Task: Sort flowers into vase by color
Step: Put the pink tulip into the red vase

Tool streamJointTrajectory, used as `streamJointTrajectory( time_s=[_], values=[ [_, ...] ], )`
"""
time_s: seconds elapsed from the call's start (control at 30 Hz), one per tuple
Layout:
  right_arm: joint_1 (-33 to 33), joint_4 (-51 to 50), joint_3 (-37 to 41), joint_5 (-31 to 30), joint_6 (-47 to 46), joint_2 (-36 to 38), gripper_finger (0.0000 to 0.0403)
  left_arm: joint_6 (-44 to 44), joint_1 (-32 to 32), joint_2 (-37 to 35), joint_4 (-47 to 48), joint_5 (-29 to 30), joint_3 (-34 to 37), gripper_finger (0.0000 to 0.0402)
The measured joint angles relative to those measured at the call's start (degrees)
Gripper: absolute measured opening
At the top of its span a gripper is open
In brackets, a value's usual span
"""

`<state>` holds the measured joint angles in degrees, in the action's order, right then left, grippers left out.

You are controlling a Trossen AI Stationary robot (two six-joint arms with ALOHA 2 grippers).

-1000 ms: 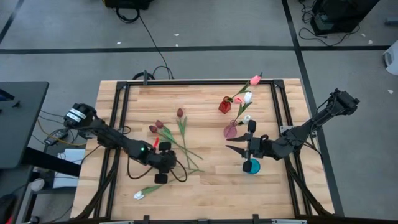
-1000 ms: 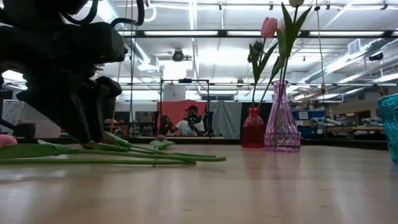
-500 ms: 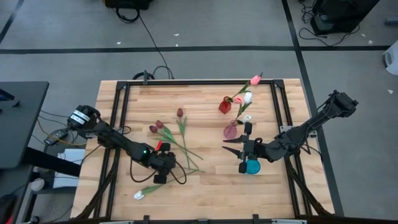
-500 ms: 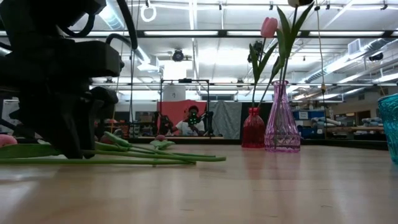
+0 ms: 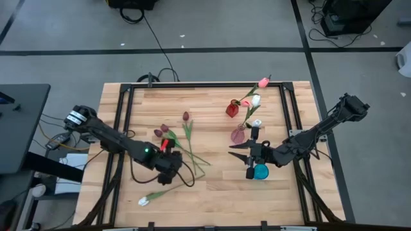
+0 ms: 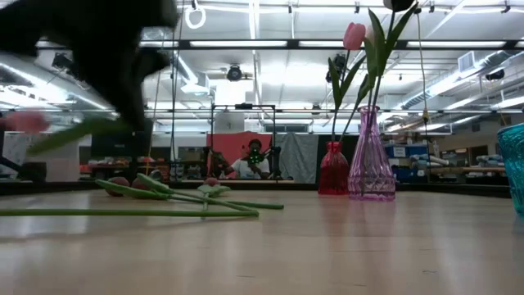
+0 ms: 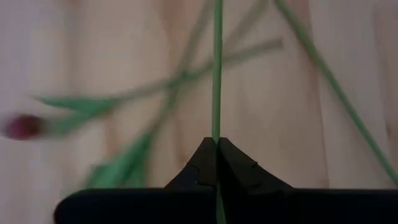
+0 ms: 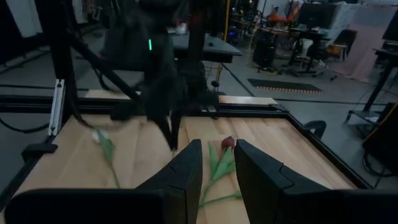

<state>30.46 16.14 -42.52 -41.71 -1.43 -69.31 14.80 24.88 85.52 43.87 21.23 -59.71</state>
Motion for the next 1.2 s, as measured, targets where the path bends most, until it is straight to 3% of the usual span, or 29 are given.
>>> streamJointTrajectory(
  time_s=[0.23, 0.53, 1.2],
  values=[
    [-1.2, -0.3, 0.0, -0.6, 1.5, -2.2, 0.0122, -11.2, -4.4, -0.1, 3.0, 5.1, -11.1, 0.0002],
    [-2.5, -1.4, 0.0, 1.6, 1.5, -2.8, 0.0168, -17.4, -8.9, -0.1, 2.3, 4.4, -15.0, 0.0001],
    [-3.0, -4.2, 0.0, -0.1, 0.9, -2.8, 0.0118, -22.1, -9.1, -0.1, -6.7, 1.6, -15.0, 0.0004]
  ],
)
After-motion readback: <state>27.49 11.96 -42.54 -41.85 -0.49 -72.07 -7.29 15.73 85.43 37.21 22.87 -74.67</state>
